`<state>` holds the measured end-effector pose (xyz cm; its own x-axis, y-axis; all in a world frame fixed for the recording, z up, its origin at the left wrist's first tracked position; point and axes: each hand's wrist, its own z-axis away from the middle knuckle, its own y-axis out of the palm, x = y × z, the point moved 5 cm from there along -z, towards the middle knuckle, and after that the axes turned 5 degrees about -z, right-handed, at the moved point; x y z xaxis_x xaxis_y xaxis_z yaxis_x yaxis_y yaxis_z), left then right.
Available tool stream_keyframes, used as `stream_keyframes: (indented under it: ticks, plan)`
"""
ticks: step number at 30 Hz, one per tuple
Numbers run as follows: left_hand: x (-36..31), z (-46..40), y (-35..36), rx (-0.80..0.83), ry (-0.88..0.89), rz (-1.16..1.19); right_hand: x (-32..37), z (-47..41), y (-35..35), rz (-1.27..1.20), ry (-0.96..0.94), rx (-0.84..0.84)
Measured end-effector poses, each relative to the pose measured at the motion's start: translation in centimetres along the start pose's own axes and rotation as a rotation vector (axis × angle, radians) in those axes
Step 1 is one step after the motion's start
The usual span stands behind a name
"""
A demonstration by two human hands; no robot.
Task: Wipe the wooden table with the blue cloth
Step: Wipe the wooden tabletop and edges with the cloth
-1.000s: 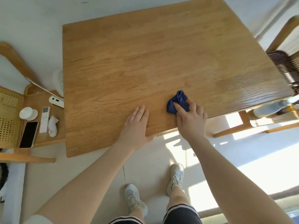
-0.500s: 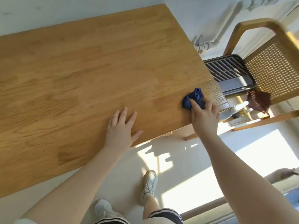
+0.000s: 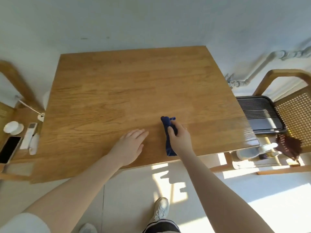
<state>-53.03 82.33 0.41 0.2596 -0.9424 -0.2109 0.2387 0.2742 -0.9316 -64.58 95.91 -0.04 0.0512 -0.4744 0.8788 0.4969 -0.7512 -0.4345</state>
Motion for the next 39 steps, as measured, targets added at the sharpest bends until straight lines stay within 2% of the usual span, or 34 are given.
stream_keyframes:
  ticks: [6,13,17,23,25,29,33,37,39]
  plan:
    - [14.3,8.9,-2.0,-0.018,-0.200,0.169,6.6,1.8,12.8,-0.027,-0.065,0.113]
    - [32.1,16.4,-4.1,-0.083,-0.282,0.330,14.0,4.1,27.1,-0.214,0.056,0.087]
    - [37.9,15.5,-6.1,-0.065,-0.268,0.397,17.2,3.7,31.4,-0.227,0.043,0.090]
    - [43.0,8.9,-7.9,-0.028,-0.223,0.476,19.0,-2.0,32.6,-0.198,0.050,0.051]
    - [44.4,7.0,-8.7,-0.041,-0.246,0.506,19.9,-4.4,33.2,-0.152,0.036,0.048]
    - [46.8,1.9,-11.4,-0.021,-0.175,0.486,21.3,-8.2,36.4,-0.051,0.002,0.049]
    - [50.8,-5.5,-13.8,0.003,-0.119,0.455,22.4,-12.0,39.5,0.193,-0.069,-0.015]
    - [55.1,-12.7,-15.9,-0.019,-0.094,0.436,26.2,-17.1,42.8,0.575,-0.356,-0.181]
    - [56.7,-14.9,-17.2,-0.033,-0.069,0.453,27.9,-20.4,45.4,0.750,-0.464,-0.210]
